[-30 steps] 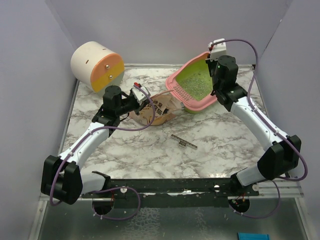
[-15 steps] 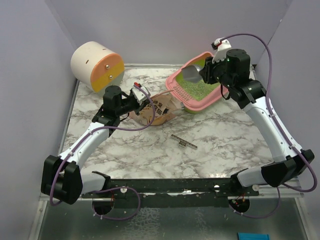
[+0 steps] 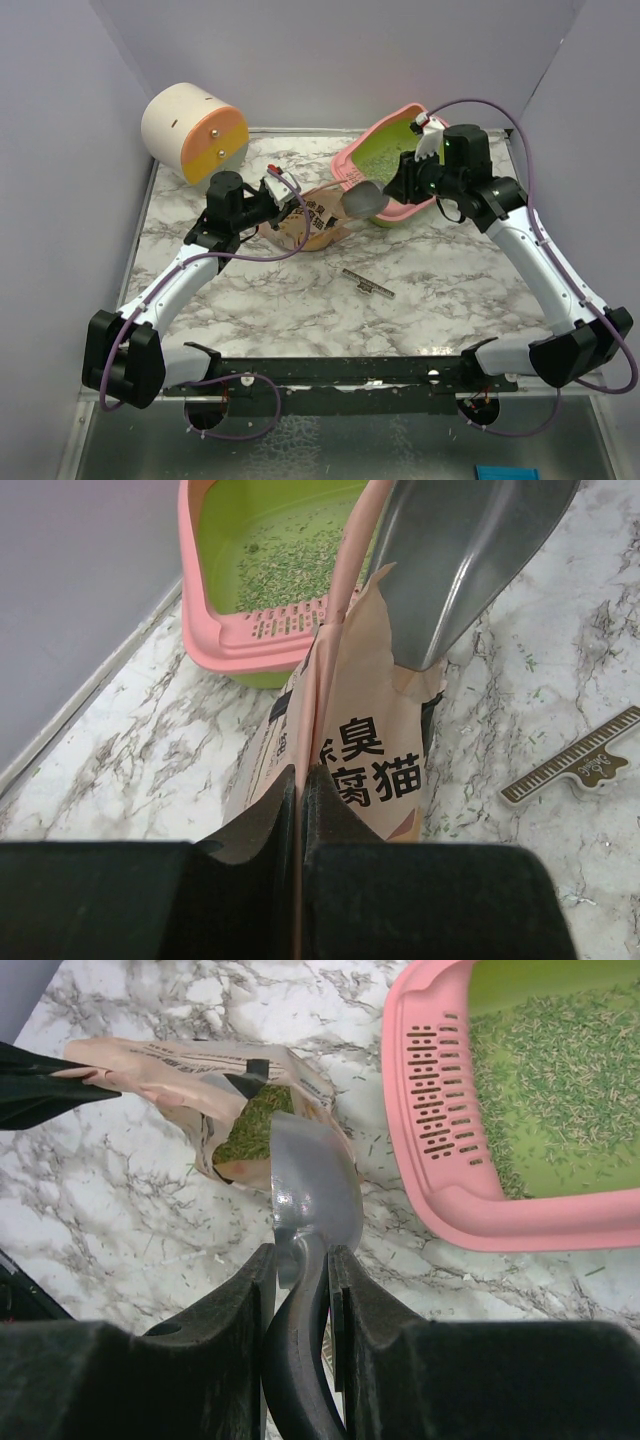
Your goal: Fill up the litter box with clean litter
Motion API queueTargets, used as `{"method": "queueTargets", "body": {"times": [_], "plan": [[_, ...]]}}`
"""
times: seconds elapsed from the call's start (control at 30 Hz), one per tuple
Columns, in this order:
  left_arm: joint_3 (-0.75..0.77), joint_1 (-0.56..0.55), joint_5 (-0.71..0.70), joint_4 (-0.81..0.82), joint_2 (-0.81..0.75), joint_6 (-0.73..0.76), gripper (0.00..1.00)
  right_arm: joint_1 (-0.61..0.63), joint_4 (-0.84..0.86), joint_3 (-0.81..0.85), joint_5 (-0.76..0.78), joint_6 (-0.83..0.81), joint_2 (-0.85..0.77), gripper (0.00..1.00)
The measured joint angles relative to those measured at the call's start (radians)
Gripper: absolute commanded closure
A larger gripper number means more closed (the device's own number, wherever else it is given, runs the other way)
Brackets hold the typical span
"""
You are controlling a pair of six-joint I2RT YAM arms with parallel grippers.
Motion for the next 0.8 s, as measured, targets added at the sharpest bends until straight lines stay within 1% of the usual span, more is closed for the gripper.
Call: {"method": "queueTargets", "body": {"times": [0.23, 0.5, 0.63, 0.8], "plan": [[0.0, 0.0, 0.0, -0.003, -0.005, 0.0, 1.0, 0.021, 0.033, -0.042, -0.041, 0.013, 0.019, 0.99], [0.0, 0.0, 0.005, -0.023, -0.018, 0.014, 1.0, 0.052, 0.144, -0.04, -0.05, 0.046, 0.178, 0.99], [0.0, 0.0, 0.005, -0.032, -0.026, 0.021, 1.0, 0.058, 0.156, 0.006, -0.054, 0.071, 0.269, 0.99], [0.0, 0.005, 0.005, -0.034, -0.032, 0.028, 1.0, 0.082, 0.175, 0.048, -0.05, 0.083, 0.342, 0.99]]}}
